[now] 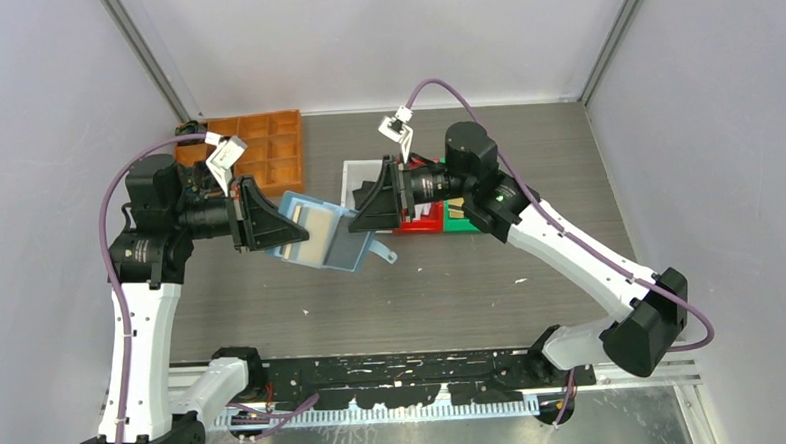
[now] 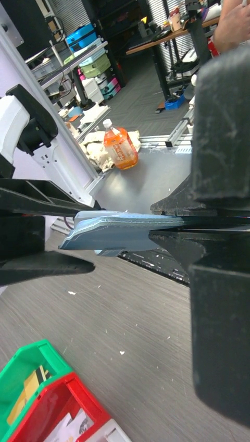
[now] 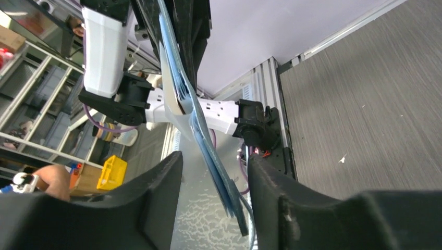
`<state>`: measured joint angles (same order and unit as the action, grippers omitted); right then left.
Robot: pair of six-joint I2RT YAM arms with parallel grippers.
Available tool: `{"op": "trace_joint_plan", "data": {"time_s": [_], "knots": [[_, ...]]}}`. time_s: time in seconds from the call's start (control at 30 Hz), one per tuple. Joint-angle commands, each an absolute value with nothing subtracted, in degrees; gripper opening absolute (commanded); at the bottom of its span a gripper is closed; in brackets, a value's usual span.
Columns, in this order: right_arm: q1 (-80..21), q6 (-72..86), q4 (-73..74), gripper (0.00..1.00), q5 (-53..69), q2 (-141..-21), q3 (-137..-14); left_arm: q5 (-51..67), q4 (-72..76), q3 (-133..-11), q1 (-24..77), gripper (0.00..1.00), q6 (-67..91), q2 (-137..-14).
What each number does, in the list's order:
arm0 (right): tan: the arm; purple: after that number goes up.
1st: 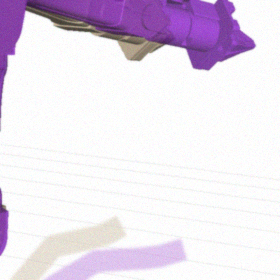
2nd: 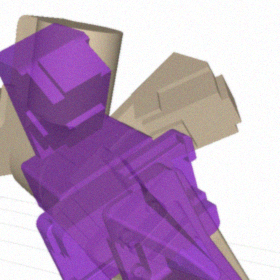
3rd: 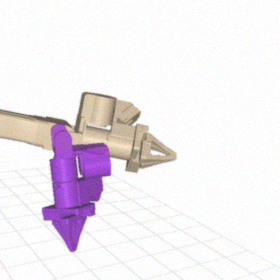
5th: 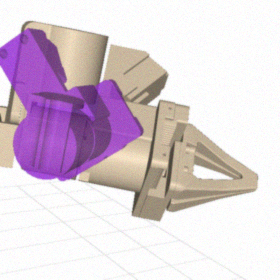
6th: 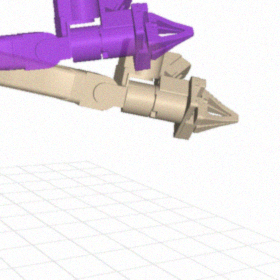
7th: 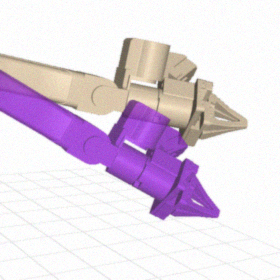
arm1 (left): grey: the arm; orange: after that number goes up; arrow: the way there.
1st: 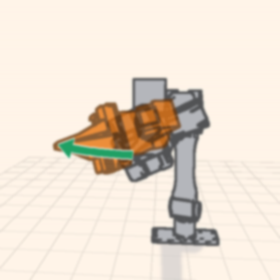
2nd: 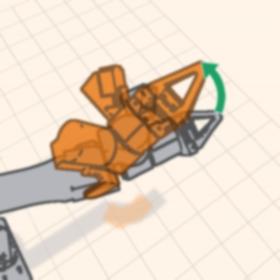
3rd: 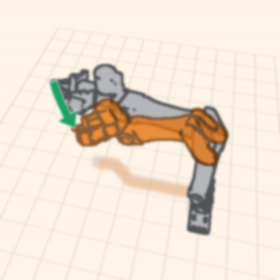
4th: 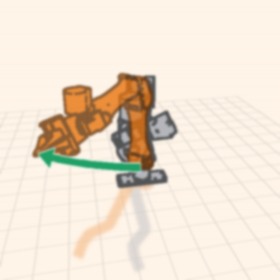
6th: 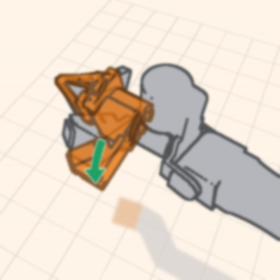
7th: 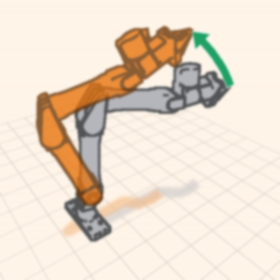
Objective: Take the credit cards out of the card holder
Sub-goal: Remove the credit card from the card holder.
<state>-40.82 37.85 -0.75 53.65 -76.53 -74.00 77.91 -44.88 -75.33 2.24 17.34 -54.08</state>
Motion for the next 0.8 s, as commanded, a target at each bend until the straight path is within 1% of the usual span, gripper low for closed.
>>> {"op": "trace_joint_plan", "data": {"time_s": [0.0,0.03,0.07,0.17,0.27,0.3,0.33,0.37,0.4,0.43,0.47,0.5,0.57,0.6,0.63,0.7,0.77], "knots": [[-42.29,39.45,-5.51,0.41,53.49,-74.06,-72.70,75.30,-44.03,-77.01,2.12,0.00,16.65,-53.60],[-42.42,39.47,-5.18,0.33,53.03,-74.05,-72.57,74.83,-44.01,-77.01,2.18,0.00,16.55,-53.71],[-42.52,39.46,-4.92,0.30,52.92,-74.09,-72.37,74.69,-44.00,-77.00,2.17,0.00,16.52,-53.76],[-42.54,39.81,-4.68,0.27,53.21,-74.07,-71.72,74.74,-43.96,-77.24,2.14,0.00,16.76,-53.92],[-42.60,40.77,-6.25,0.16,52.86,-73.35,-70.94,74.73,-43.90,-77.10,2.15,0.00,16.79,-53.93],[-42.70,40.91,-6.59,0.13,52.56,-73.06,-70.83,74.52,-43.80,-76.88,2.14,0.00,16.79,-53.84],[-42.73,41.07,-6.66,0.13,52.22,-72.99,-70.79,74.27,-43.77,-76.76,2.13,0.00,16.67,-53.84],[-42.82,41.24,-6.72,0.17,51.99,-73.00,-70.71,73.73,-43.67,-76.66,2.17,0.00,16.48,-53.72],[-42.93,41.51,-7.17,0.33,51.78,-73.00,-70.60,73.38,-43.68,-76.64,2.14,0.00,16.33,-53.58],[-43.04,41.84,-7.80,0.47,51.14,-73.22,-70.39,73.23,-43.68,-76.70,2.14,0.00,16.06,-53.44],[-43.14,42.25,-8.51,0.48,50.47,-73.60,-70.37,73.15,-43.68,-76.65,2.12,0.00,15.87,-53.38],[-43.30,42.93,-8.97,0.45,49.66,-74.26,-70.51,73.06,-43.68,-76.65,2.11,0.00,15.83,-53.34],[-43.41,44.25,-8.53,0.30,48.71,-75.58,-71.27,72.87,-43.87,-76.78,2.15,0.00,15.67,-53.47],[-43.48,44.57,-7.83,0.26,48.36,-76.05,-71.66,72.79,-44.01,-77.00,2.11,0.00,15.53,-53.51],[-43.50,44.72,-6.54,0.26,48.09,-76.38,-72.01,72.77,-44.27,-77.10,2.16,0.00,15.48,-53.52],[-43.48,44.48,-5.15,0.33,49.65,-76.16,-72.13,72.52,-44.38,-77.33,2.16,0.00,15.42,-53.53],[-43.50,44.39,-5.57,0.36,50.77,-74.41,-70.54,72.11,-45.00,-77.74,2.13,0.00,14.66,-53.51]]}}
